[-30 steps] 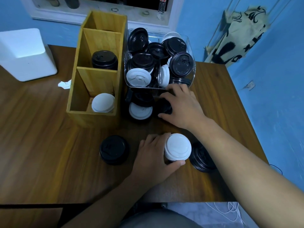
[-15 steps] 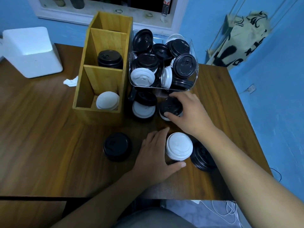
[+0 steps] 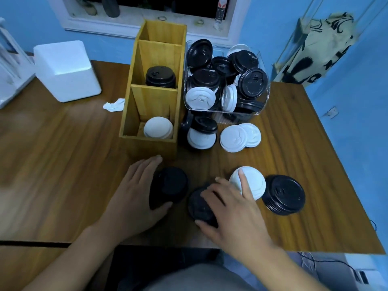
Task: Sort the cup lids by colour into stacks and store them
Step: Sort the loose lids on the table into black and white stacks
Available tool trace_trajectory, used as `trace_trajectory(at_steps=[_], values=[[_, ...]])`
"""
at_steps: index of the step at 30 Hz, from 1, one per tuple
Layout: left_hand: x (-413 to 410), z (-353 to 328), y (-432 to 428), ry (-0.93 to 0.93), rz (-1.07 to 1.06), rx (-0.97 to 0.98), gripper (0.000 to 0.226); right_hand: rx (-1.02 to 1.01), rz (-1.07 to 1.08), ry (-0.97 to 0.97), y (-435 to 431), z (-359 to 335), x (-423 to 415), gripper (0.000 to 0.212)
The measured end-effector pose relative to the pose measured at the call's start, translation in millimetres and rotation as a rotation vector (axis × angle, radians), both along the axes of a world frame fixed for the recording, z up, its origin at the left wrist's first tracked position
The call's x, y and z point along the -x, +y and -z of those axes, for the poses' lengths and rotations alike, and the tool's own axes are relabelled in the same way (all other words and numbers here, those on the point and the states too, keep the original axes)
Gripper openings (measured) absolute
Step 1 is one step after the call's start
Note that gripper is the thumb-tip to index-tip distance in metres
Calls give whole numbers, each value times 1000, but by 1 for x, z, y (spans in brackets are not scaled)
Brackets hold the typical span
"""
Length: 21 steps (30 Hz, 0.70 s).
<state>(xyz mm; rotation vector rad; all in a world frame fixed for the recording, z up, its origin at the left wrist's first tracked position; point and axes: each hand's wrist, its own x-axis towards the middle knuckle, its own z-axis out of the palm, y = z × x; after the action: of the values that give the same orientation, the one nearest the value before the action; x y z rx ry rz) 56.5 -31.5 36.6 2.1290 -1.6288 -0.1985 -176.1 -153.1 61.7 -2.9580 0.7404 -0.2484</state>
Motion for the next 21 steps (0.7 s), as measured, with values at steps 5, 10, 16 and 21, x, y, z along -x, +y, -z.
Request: trace_trajectory(at_steps=[5,10,16,21], values=[[-8,17,-6,124,60,-38,100,73,113,154,3,-2,-4,67],[-8,23,-16,99,54,-41,96,-48,-145,149,-13,-15,0,67],[-6,25,-17,106,29,-23,90,31,-178,360,-18,-12,-1,82],[9,21,-27,113,28,-19,88,-18,-66,121,-18,-29,11,79]])
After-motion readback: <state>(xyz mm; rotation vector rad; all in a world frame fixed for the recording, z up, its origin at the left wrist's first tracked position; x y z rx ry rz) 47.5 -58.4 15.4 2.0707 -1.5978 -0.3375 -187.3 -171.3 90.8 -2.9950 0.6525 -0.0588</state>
